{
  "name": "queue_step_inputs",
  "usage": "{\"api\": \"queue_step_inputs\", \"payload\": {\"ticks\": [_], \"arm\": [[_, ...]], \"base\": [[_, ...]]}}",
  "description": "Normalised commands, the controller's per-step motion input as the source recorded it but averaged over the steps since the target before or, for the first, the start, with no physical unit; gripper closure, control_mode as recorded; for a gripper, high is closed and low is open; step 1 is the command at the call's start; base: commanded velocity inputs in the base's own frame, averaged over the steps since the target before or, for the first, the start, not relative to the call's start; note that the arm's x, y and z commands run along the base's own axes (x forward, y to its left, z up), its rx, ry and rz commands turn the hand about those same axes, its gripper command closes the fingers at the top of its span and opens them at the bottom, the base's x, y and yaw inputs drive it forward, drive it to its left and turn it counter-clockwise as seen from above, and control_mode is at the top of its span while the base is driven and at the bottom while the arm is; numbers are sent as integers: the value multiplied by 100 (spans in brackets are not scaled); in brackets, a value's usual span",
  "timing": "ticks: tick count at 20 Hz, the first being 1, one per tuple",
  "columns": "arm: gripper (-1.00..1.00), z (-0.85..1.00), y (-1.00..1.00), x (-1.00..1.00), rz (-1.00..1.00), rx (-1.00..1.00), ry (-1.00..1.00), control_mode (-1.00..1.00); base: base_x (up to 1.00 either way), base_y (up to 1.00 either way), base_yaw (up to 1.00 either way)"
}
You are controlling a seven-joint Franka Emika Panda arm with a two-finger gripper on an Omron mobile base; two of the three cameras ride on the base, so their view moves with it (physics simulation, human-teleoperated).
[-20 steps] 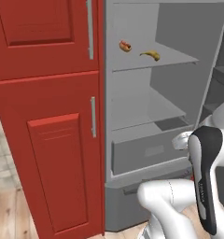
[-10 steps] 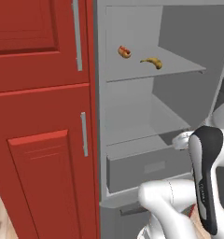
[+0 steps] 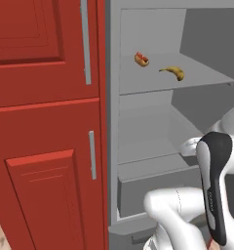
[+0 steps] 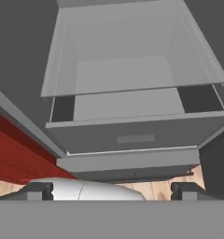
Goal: Pick up the kiwi and banana from the fridge and place one fruit on each plate on the dining counter.
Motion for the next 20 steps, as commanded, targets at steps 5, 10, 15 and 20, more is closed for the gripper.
{"api": "queue_step_inputs", "payload": {"ticks": [5, 10, 15, 20], "arm": [[-100, 13, -22, 41, 4, 2, 0, -100], [-100, 74, -31, 45, 0, 0, 0, -100], [-100, 100, -7, 59, -1, -5, 0, -100], [-100, 79, -6, 68, -4, -2, 1, -100]], "base": [[14, -3, 2], [0, 0, 0], [0, 0, 0], [0, 0, 0]]}}
